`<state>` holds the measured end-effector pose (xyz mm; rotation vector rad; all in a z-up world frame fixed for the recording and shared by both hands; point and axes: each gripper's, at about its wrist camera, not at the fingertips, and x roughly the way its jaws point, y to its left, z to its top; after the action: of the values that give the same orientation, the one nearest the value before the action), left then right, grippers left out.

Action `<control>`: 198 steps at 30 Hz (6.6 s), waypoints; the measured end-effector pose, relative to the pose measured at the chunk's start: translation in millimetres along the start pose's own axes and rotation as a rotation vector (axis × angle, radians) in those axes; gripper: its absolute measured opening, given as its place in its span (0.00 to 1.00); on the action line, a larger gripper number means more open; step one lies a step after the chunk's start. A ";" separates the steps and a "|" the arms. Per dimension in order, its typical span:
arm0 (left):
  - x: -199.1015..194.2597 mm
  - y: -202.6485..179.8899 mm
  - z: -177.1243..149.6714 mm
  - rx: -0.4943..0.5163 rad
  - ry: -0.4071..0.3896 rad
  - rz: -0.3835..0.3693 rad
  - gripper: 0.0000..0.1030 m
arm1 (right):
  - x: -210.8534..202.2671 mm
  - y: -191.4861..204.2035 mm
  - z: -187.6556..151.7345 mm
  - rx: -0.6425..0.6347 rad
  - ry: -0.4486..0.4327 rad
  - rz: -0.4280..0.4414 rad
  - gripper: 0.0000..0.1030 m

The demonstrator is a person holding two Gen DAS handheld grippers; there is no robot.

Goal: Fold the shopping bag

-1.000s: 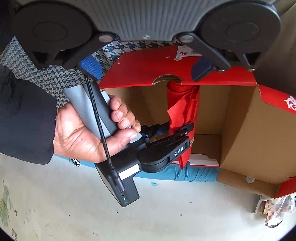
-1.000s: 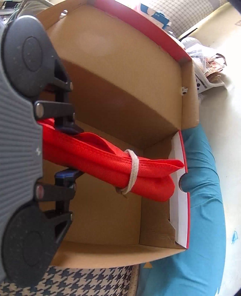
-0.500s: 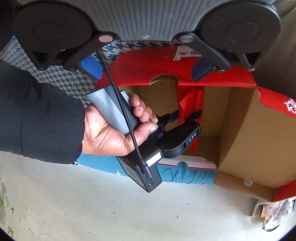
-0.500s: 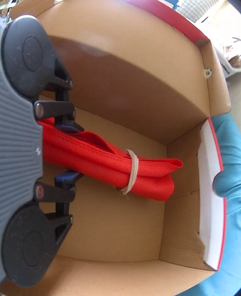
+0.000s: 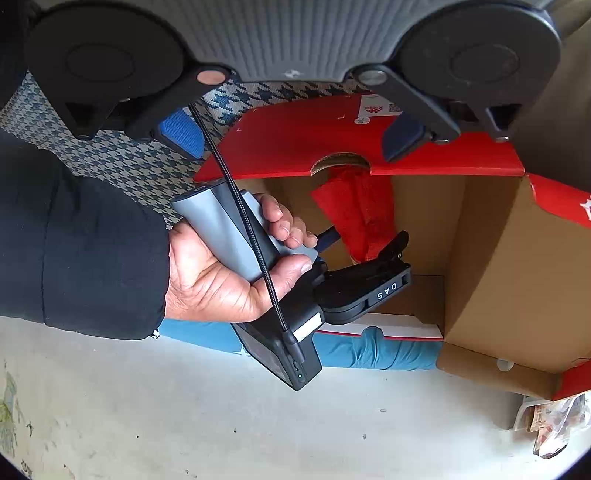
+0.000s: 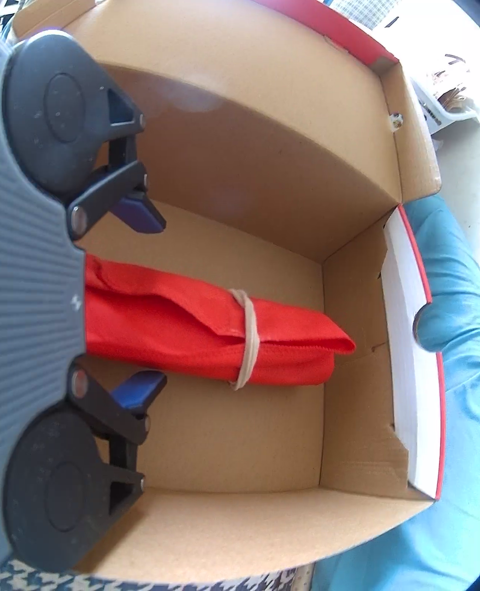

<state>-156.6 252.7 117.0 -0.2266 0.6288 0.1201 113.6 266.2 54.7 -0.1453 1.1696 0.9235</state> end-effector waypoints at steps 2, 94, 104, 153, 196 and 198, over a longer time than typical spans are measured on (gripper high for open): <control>-0.5 0.5 -0.2 0.001 -0.001 -0.004 1.00 | -6.4 -0.3 -2.5 -0.011 0.003 0.000 0.80; -24.0 -26.3 28.9 -0.051 -0.180 0.256 1.00 | -164.3 21.1 -151.5 -0.283 -0.337 -0.450 1.00; -20.4 -27.8 29.1 -0.015 -0.158 0.289 1.00 | -165.6 24.2 -155.9 -0.276 -0.321 -0.447 1.00; 1.7 -36.0 42.7 -0.001 -0.064 0.415 1.00 | -180.5 12.5 -148.3 -0.180 -0.373 -0.504 1.00; -5.2 -12.3 50.8 -0.053 -0.013 0.493 1.00 | -170.1 31.5 -135.9 -0.204 -0.350 -0.556 1.00; -2.7 -14.3 49.7 -0.050 -0.010 0.499 1.00 | -169.6 30.8 -134.2 -0.191 -0.342 -0.555 1.00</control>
<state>-128.0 251.0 160.2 -0.1132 0.6632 0.6170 -18.4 120.5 149.8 -0.4264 0.6673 0.5346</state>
